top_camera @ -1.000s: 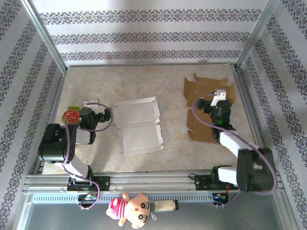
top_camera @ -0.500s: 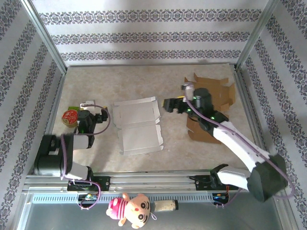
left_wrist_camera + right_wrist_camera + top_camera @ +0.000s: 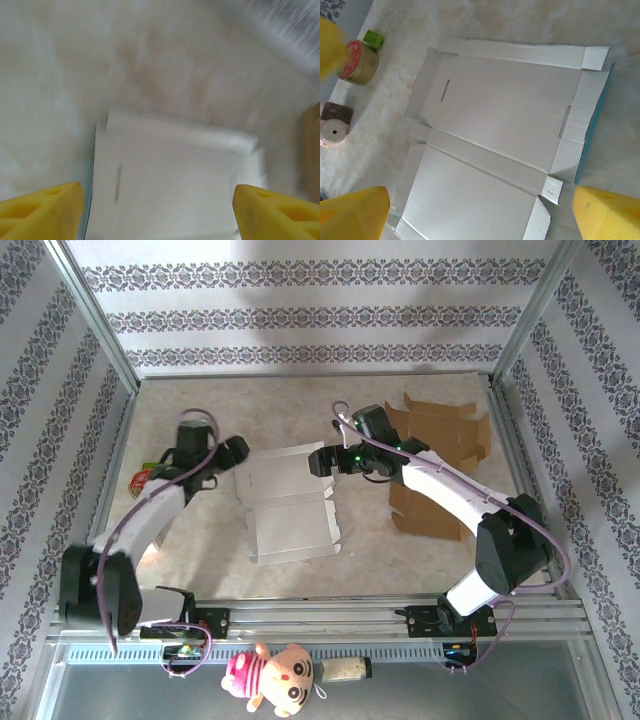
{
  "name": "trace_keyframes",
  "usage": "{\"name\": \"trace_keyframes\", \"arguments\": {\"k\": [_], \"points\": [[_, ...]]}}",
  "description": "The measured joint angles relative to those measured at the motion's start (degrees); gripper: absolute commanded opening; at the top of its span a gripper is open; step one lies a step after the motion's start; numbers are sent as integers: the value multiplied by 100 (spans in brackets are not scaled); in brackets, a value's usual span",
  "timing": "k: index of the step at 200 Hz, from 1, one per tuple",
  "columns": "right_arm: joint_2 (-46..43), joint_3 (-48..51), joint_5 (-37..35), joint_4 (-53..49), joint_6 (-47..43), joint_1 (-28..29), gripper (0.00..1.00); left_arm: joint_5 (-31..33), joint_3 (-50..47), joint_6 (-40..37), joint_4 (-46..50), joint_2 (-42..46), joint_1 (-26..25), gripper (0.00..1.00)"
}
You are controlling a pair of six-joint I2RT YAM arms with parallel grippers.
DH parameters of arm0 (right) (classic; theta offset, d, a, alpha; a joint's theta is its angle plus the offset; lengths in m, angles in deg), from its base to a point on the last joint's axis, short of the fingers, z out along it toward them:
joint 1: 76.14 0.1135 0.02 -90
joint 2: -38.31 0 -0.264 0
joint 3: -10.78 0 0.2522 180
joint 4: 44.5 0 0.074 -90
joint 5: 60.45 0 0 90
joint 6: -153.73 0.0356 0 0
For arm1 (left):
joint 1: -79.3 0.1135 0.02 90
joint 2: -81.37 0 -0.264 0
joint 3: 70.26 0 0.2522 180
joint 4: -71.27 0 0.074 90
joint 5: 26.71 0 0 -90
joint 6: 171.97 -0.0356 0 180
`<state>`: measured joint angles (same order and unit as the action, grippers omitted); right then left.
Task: Fold the paper box
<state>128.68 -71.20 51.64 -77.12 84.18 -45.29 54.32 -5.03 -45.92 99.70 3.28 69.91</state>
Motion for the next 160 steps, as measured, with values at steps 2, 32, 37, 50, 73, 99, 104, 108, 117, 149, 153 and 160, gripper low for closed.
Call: {"name": "trace_keyframes", "arguments": {"k": [2,32,37,50,73,99,104,108,117,149,153,160], "points": [[13,-15,11,-17,-9,0,94,31,37,0,103,-96,-37,81],[33,-61,122,-186,-149,-66,94,428,437,-129,1027,-1333,-223,78],[33,-61,133,-210,-164,-74,94,492,470,-153,1084,-1469,-223,76],[33,-61,140,-269,-219,-111,94,518,529,-234,1172,-1729,-214,65],[31,-61,136,-323,-267,-151,94,444,673,-396,1189,-2065,-214,21],[31,-74,133,-358,-378,-254,92,323,852,-713,1154,-2260,-214,0],[31,-101,133,-389,-439,-297,91,271,857,-793,1110,-2262,-214,0],[31,-136,131,-417,-518,-341,90,201,855,-887,1056,-2260,-214,0],[35,-251,136,-496,-708,-455,87,22,844,-1123,861,-2247,-214,0],[214,-1143,321,-490,-1930,-1025,89,-992,151,-2190,-800,-1888,-223,0],[249,-1266,376,-474,-2127,-1084,89,-1099,24,-2295,-1051,-1829,-225,0],[319,-1456,476,-450,-2529,-1187,90,-1331,-227,-2505,-1572,-1731,-225,0]]}}
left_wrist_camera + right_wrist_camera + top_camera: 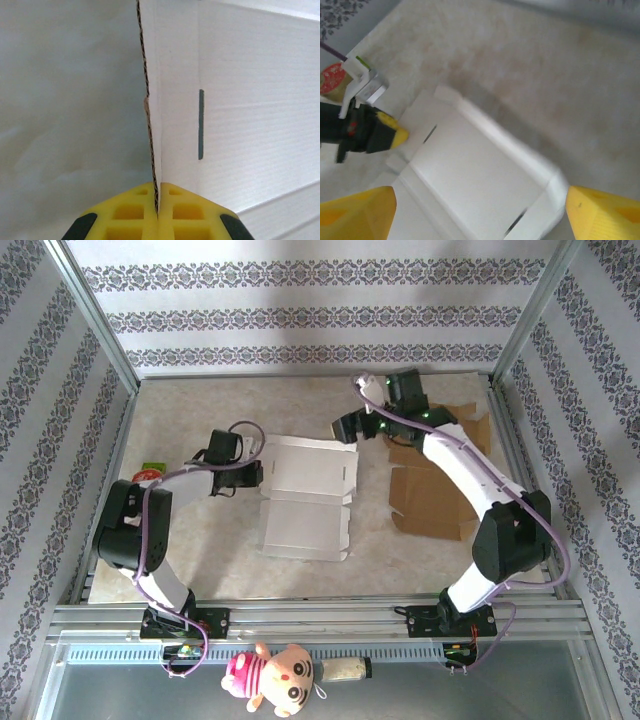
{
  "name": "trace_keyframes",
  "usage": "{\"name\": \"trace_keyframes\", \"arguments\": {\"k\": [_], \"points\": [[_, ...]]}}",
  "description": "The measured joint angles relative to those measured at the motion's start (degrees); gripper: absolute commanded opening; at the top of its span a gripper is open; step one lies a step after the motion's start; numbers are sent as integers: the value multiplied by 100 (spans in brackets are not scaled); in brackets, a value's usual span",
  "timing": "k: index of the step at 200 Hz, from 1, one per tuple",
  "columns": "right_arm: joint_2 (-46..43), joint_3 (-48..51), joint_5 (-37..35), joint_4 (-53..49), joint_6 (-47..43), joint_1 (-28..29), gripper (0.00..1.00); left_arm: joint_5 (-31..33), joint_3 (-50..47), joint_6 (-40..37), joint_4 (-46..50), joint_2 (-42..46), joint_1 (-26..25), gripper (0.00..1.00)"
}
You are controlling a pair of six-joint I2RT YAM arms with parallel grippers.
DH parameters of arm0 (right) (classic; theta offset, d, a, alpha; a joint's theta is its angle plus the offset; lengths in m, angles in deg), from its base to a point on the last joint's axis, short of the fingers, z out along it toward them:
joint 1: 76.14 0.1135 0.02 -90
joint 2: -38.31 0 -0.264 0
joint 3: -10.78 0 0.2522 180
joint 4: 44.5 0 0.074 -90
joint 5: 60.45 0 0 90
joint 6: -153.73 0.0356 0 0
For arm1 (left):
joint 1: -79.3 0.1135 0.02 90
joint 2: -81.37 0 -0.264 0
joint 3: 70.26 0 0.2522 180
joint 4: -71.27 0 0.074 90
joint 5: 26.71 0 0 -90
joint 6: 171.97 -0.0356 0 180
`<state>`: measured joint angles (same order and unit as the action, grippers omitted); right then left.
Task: Fold the paper box
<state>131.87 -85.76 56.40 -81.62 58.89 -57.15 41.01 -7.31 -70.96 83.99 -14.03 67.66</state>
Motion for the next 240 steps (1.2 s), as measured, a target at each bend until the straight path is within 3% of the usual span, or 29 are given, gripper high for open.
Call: {"name": "trace_keyframes", "arguments": {"k": [37,76,106,142,218,240], "points": [[518,-774,557,-378,-2151,-162,86,-870,-549,-730,-1849,61,-4,0],[1320,-1746,1045,-1641,-3305,-160,74,-1307,-535,-957,-2933,-59,-4,0],[1561,-1858,1224,-2347,-3609,-160,50,-1499,-503,-964,-3233,-280,-4,0],[1746,-1908,1150,-2658,-3788,-160,31,-1569,-402,-973,-3285,-372,-4,0],[1915,-2026,892,-2743,-3893,-157,13,-1633,-330,-979,-3305,-372,-11,0],[1915,-2057,846,-2721,-3901,-157,1,-1631,-293,-992,-3305,-372,-39,0]]}}
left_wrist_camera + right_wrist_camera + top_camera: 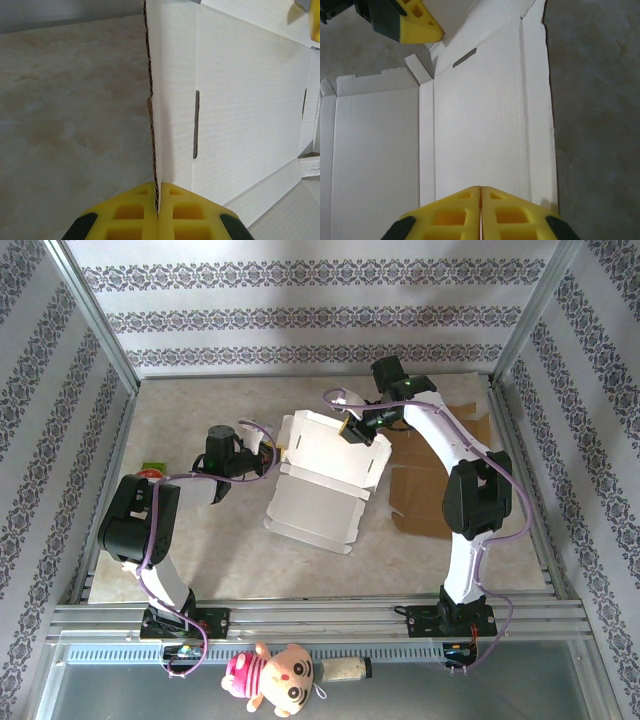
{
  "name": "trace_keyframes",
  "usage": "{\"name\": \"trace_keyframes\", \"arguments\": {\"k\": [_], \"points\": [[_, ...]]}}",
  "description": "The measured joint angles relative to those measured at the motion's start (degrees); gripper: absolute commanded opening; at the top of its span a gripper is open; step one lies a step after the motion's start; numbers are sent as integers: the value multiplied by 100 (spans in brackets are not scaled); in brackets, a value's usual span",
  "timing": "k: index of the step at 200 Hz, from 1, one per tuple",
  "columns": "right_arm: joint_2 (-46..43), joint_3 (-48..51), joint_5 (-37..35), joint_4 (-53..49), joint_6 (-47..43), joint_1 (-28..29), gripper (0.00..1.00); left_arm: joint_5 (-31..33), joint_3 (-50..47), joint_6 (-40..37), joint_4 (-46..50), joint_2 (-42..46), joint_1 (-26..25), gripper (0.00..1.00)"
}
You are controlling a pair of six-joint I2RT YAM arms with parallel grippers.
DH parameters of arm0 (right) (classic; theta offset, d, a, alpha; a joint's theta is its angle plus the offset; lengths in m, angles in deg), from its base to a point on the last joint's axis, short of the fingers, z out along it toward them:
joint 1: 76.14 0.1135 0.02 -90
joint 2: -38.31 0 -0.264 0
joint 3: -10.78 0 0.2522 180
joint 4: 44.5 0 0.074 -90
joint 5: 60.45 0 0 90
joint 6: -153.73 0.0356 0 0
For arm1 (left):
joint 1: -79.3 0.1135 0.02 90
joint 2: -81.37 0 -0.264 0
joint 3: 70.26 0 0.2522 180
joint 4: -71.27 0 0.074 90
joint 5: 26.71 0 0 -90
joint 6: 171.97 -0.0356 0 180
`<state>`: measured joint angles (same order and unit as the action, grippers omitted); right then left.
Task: Fold the paper box
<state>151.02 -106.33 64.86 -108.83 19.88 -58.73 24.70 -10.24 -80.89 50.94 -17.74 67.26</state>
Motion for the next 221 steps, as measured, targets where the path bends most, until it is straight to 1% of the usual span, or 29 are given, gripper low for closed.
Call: {"name": "trace_keyframes", "arguments": {"k": [2,89,100,108,113,124,136,158,164,177,193,205,221], "points": [[0,-2,-4,4,-17,0,0,0,4,-4,0,0,-2,0],[-2,-2,-745,352,-354,238,0,87,116,-68,15,0,-90,0],[-4,-2,-811,376,-413,275,17,107,116,-68,15,-2,-107,0],[-7,-2,-870,389,-459,289,34,114,116,-68,15,-2,-116,0],[-13,0,-901,393,-455,299,41,122,116,-68,15,-2,-114,0],[-46,24,-944,417,-437,302,50,140,122,-68,17,-7,-114,0],[-138,103,-964,466,-444,306,62,175,127,-72,20,-13,-114,0],[-570,542,-966,772,-413,260,79,249,127,-105,28,-17,-114,0],[-761,769,-975,940,-420,225,81,264,127,-120,31,-17,-114,0],[-1117,1174,-981,1233,-455,120,83,284,127,-160,55,-17,-114,0],[-1311,1388,-973,1467,-481,-85,85,286,127,-223,70,-17,-114,0],[-1294,1397,-933,1628,-509,-234,85,286,127,-245,70,-17,-114,0],[-1198,1394,-866,1764,-608,-374,80,284,127,-262,74,-17,-114,0]]}}
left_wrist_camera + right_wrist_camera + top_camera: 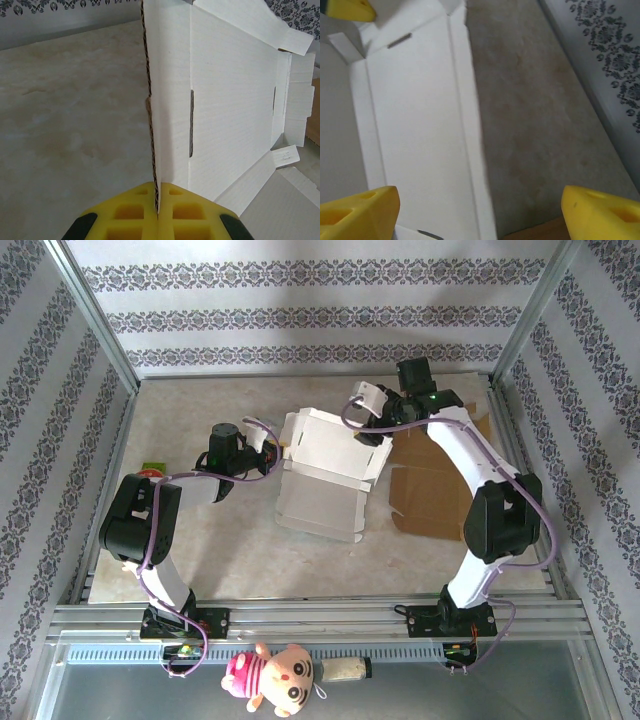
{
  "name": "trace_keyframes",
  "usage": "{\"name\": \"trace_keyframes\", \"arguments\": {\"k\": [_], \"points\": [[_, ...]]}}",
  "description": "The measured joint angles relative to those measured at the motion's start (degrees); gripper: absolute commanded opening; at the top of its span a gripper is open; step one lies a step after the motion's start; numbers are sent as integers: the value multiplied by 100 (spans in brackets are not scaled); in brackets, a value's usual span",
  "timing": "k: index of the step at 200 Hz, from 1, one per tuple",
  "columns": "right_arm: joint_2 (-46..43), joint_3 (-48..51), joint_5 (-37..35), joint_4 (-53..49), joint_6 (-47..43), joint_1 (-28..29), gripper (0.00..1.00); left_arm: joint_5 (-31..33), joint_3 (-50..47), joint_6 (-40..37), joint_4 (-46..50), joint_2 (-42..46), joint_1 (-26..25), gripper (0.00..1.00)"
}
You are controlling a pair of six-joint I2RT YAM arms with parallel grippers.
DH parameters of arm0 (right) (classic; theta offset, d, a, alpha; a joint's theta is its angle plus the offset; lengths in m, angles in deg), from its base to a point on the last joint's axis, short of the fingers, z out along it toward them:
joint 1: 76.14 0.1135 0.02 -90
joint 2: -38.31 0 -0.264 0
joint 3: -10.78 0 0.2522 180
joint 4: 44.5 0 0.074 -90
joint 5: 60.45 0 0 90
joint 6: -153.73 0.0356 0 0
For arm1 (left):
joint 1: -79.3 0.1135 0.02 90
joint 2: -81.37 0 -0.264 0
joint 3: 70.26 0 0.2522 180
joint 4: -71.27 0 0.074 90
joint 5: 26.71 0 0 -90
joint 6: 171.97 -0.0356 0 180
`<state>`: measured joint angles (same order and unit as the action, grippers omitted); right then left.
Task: Fold the paper box
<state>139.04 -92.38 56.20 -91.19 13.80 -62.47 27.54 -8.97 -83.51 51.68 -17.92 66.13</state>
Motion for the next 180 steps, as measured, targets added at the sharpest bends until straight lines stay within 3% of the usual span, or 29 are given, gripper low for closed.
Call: {"name": "trace_keyframes", "arguments": {"k": [39,78,118,148,180], "points": [[741,-490,291,-146,-227,0,61,-2,2,0,2,0,-4,0],[1200,-787,437,-352,-295,35,19,-4,42,0,15,0,-37,0],[1213,-942,376,-549,-264,118,0,37,109,24,22,0,-39,0],[1086,-942,-407,-455,-164,439,0,236,138,260,-59,-44,-103,28],[708,-573,-1987,195,-295,1054,0,546,129,874,-337,-28,-190,51]]}}
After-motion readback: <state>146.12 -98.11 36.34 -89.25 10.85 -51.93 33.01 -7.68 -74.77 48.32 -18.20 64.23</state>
